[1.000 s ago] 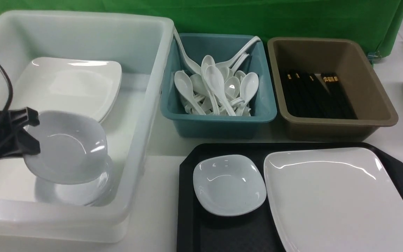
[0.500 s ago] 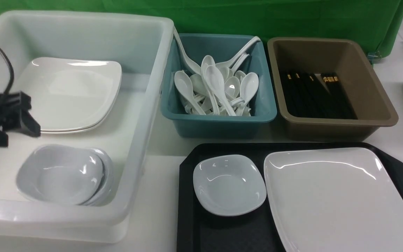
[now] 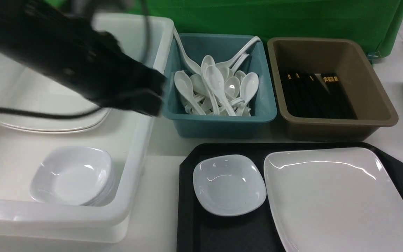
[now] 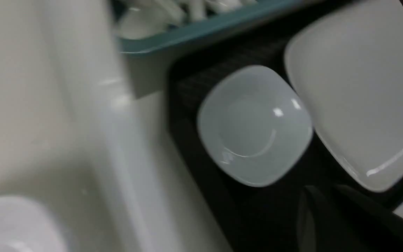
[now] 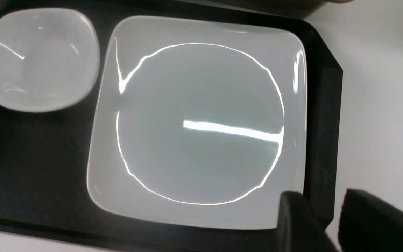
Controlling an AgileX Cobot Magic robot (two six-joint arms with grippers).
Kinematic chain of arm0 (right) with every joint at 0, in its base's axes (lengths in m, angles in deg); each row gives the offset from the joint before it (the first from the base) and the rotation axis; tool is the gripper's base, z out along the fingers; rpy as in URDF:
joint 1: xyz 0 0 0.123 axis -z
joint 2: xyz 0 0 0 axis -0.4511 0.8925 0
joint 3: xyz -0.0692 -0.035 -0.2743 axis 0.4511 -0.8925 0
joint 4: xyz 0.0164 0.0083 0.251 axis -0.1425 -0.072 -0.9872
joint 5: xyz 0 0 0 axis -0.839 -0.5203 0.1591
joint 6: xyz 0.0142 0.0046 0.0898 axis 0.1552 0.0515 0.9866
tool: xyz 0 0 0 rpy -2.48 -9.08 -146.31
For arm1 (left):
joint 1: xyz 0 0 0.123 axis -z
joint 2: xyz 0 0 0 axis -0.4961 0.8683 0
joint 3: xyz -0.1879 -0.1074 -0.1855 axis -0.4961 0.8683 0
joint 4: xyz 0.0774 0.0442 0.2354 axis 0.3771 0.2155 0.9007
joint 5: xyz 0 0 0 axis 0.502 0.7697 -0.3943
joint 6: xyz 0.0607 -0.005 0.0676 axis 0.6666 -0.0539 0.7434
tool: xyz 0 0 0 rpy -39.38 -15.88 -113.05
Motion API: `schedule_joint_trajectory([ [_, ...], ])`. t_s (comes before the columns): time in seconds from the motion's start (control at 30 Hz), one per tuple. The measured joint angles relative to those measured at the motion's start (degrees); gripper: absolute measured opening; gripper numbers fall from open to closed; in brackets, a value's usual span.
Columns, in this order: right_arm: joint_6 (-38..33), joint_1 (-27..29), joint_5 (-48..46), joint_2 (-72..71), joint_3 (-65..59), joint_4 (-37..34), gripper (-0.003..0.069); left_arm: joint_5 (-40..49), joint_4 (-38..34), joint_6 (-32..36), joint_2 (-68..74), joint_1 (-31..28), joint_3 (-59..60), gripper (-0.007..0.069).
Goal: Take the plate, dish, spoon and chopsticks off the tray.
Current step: Use the left arm to grab a small plate from the dinner plate
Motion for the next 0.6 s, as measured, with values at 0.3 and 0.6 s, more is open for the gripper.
schedule_joint_trajectory([
  [0.3, 0.0, 0.0, 0.0, 0.0, 0.0, 0.0, 0.0234, -8.1, 12.4, 1.3, 16.9, 21.1, 0.0, 0.0077],
  [0.6, 0.0, 0.0, 0.0, 0.0, 0.0, 0.0, 0.0237, -13.6, 22.2, 1.3, 28.1, 24.3, 0.0, 0.0412],
])
